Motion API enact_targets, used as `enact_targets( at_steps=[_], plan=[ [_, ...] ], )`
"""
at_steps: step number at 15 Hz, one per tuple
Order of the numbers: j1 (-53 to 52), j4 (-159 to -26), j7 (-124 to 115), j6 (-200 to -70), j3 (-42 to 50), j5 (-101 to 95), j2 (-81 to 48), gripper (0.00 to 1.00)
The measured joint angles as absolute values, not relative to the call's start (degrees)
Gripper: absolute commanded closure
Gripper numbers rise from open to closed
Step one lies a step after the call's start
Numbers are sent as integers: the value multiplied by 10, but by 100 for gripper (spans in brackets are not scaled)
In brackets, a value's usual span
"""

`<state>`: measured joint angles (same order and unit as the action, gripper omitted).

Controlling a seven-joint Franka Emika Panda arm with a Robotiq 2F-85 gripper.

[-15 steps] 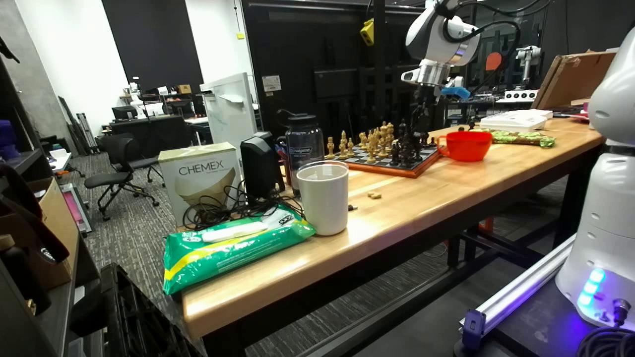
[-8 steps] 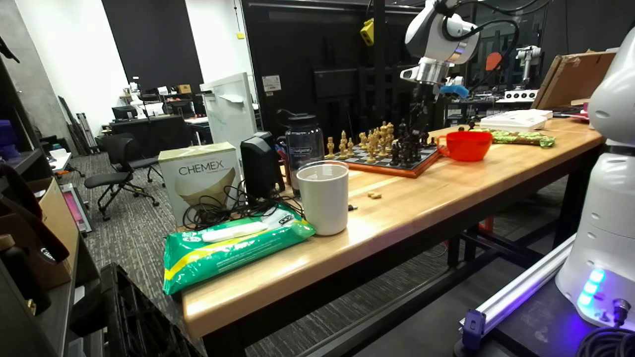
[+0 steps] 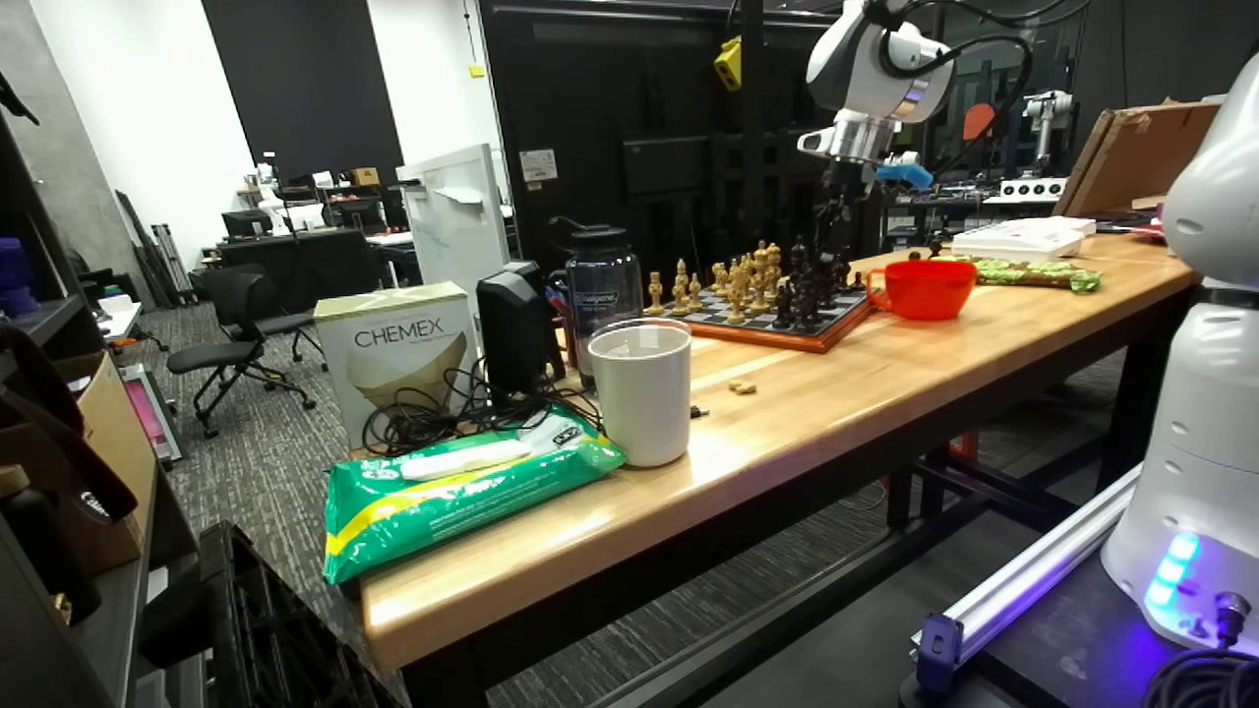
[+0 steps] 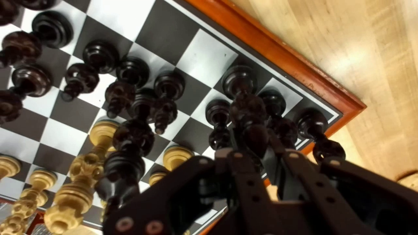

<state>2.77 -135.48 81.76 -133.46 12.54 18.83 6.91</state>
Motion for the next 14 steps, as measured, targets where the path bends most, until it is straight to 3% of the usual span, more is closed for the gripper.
enact_targets(
  at_steps=[14],
  plan=[
    [70,-1315,825,-1334,135,188,44,96]
  ],
)
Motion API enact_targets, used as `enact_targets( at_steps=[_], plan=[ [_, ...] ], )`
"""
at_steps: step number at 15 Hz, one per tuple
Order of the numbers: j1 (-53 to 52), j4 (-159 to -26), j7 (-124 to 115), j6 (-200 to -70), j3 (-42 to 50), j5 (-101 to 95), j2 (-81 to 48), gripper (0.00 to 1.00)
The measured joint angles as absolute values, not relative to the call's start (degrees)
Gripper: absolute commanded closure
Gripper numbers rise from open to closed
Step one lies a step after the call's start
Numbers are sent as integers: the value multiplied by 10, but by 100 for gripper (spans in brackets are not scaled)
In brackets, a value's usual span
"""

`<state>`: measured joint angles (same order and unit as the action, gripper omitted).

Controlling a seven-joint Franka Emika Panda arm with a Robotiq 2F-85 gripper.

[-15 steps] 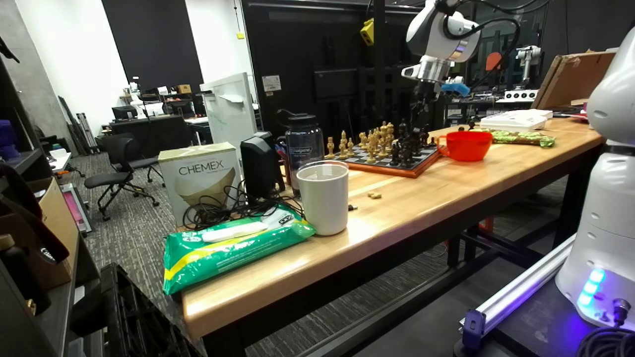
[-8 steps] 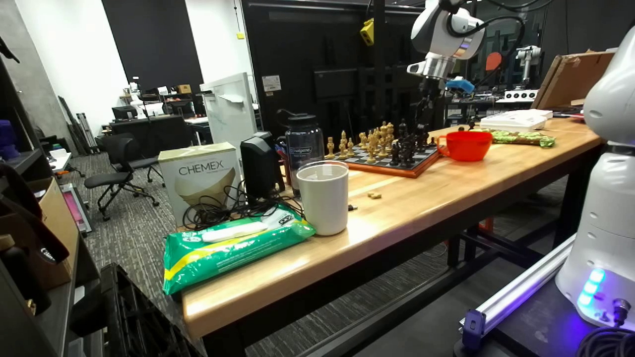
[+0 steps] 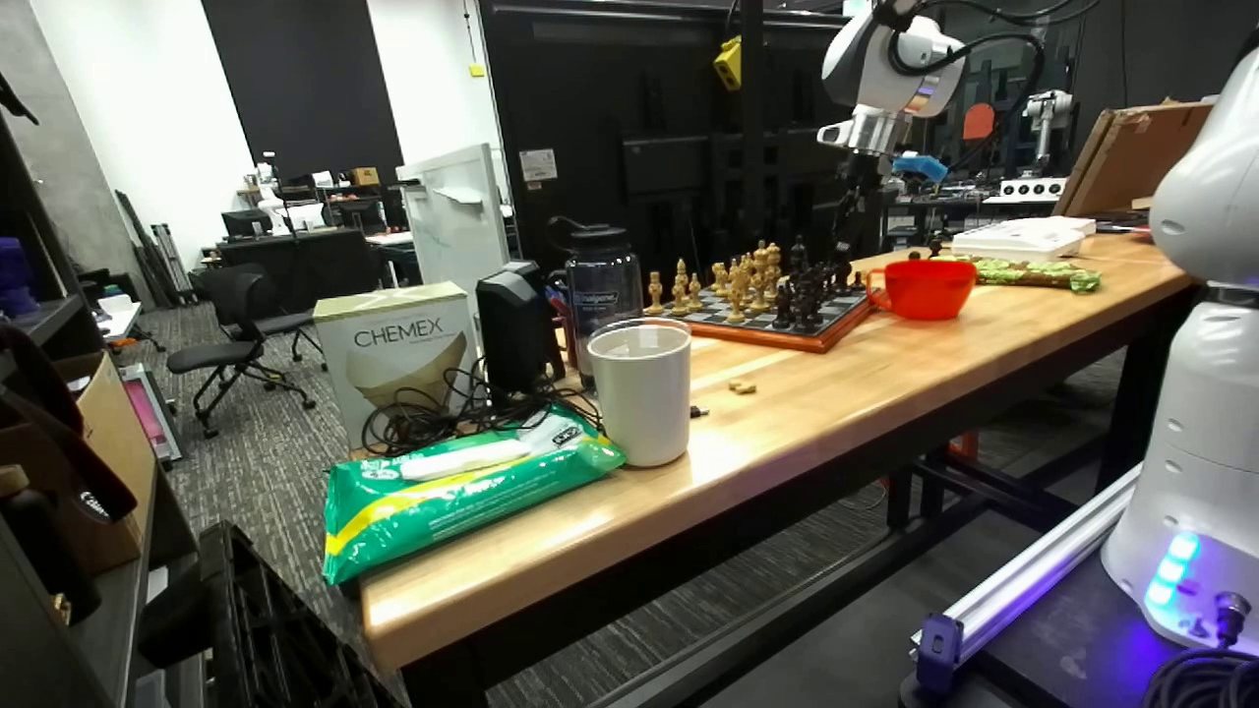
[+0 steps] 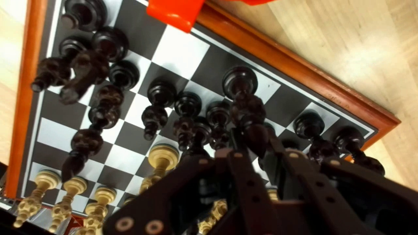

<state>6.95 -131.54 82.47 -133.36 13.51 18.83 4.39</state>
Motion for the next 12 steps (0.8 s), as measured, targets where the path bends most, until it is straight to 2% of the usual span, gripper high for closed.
enact_targets(
  at_steps=[12],
  plan=[
    [95,-1258,840,-1330,135,225,-18,96]
  ],
)
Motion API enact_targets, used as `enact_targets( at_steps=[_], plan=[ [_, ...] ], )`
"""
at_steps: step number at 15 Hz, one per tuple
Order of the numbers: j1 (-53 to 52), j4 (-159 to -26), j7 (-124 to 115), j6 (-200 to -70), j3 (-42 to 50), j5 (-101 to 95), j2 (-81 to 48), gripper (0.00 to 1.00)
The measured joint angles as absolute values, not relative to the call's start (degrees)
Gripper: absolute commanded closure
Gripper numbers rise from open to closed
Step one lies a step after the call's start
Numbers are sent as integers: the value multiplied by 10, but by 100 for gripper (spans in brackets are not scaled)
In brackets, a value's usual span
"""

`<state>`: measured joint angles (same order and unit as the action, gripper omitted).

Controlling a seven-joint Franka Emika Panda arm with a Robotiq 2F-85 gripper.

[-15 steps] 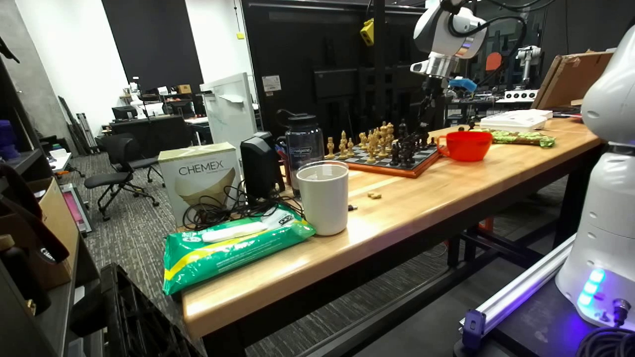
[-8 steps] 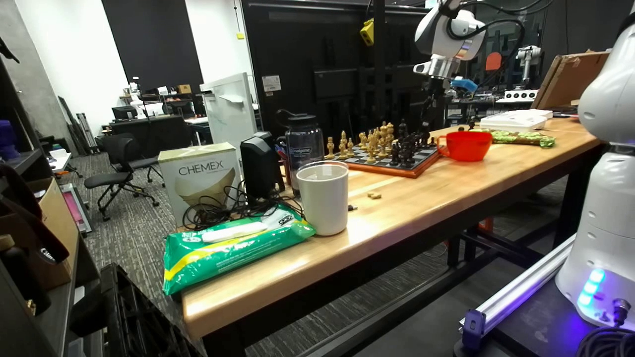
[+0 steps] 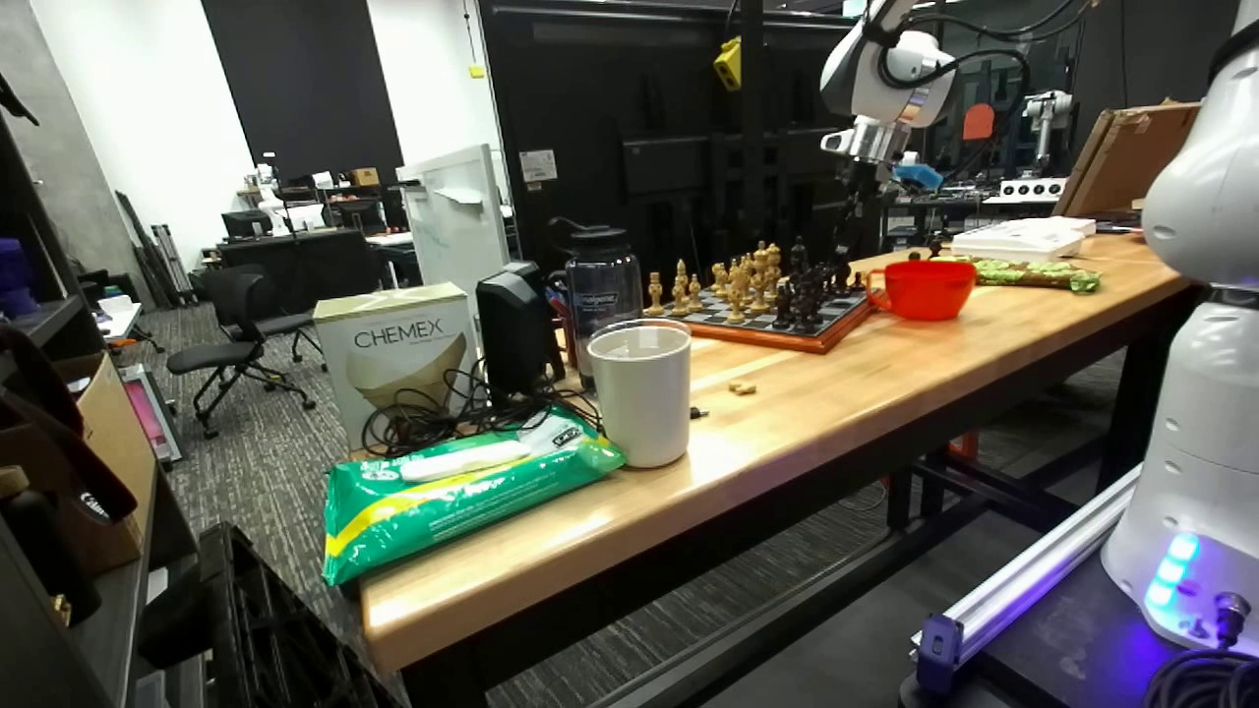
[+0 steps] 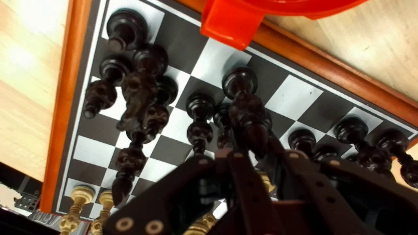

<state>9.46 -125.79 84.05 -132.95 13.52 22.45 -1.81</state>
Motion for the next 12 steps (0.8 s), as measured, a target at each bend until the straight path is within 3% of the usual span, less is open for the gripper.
enact_targets(
  at_steps=[6,8,12],
  plan=[
    [109,-1234,841,-1322,132,228,-42,96],
    [114,-1229,841,-1321,131,228,-46,57],
    [119,-1220,841,-1312,129,228,-52,34]
  ],
)
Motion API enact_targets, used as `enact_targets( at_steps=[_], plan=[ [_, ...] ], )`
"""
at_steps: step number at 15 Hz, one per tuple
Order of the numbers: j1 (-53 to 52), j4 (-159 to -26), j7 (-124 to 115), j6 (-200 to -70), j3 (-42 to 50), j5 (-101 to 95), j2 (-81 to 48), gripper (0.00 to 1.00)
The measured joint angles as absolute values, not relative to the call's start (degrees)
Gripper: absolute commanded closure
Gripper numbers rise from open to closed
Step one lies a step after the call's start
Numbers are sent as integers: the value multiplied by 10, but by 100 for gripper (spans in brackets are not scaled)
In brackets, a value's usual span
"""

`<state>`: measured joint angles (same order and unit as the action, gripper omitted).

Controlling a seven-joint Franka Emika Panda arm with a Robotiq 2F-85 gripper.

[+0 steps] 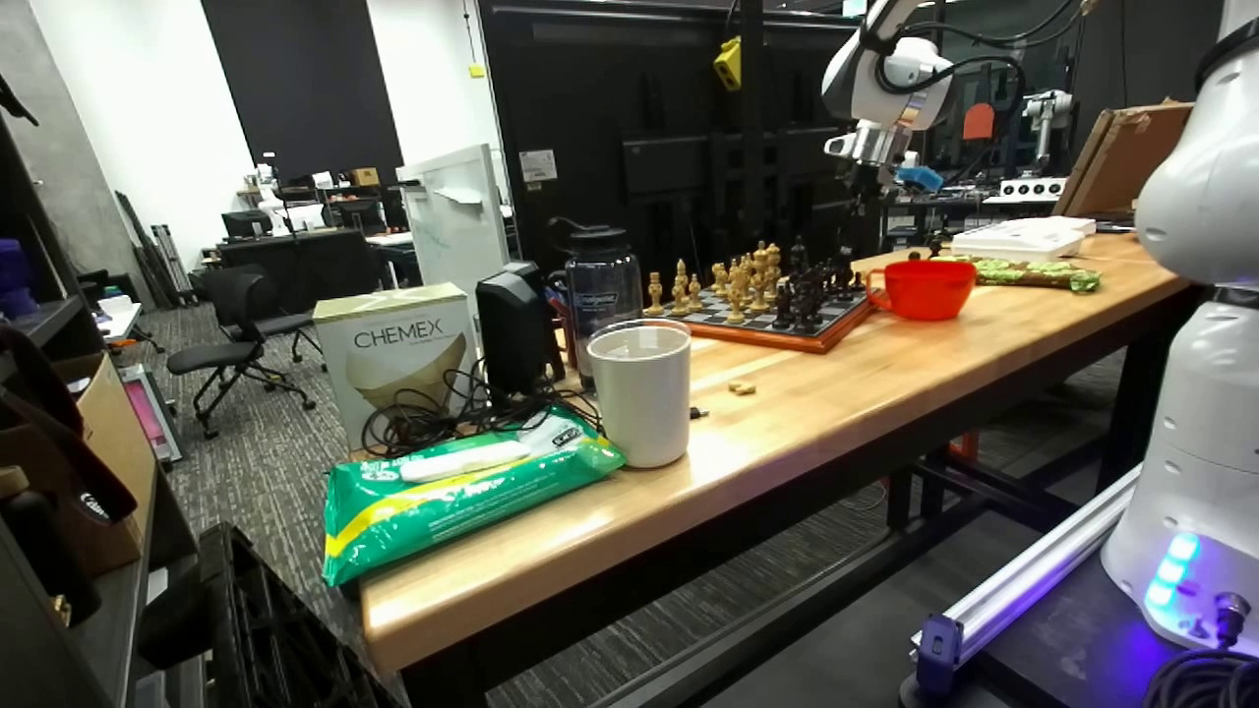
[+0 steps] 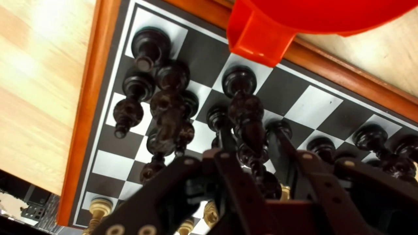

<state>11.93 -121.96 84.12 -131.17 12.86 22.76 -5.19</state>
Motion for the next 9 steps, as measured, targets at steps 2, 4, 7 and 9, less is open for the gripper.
enact_targets(
  at_steps=[2,4,7,9],
  plan=[
    [121,-1218,841,-1308,127,228,-53,19],
    [121,-1214,841,-1303,126,228,-53,7],
    [121,-1211,841,-1301,125,228,-54,0],
    [121,-1210,841,-1301,123,228,-54,0]
  ],
)
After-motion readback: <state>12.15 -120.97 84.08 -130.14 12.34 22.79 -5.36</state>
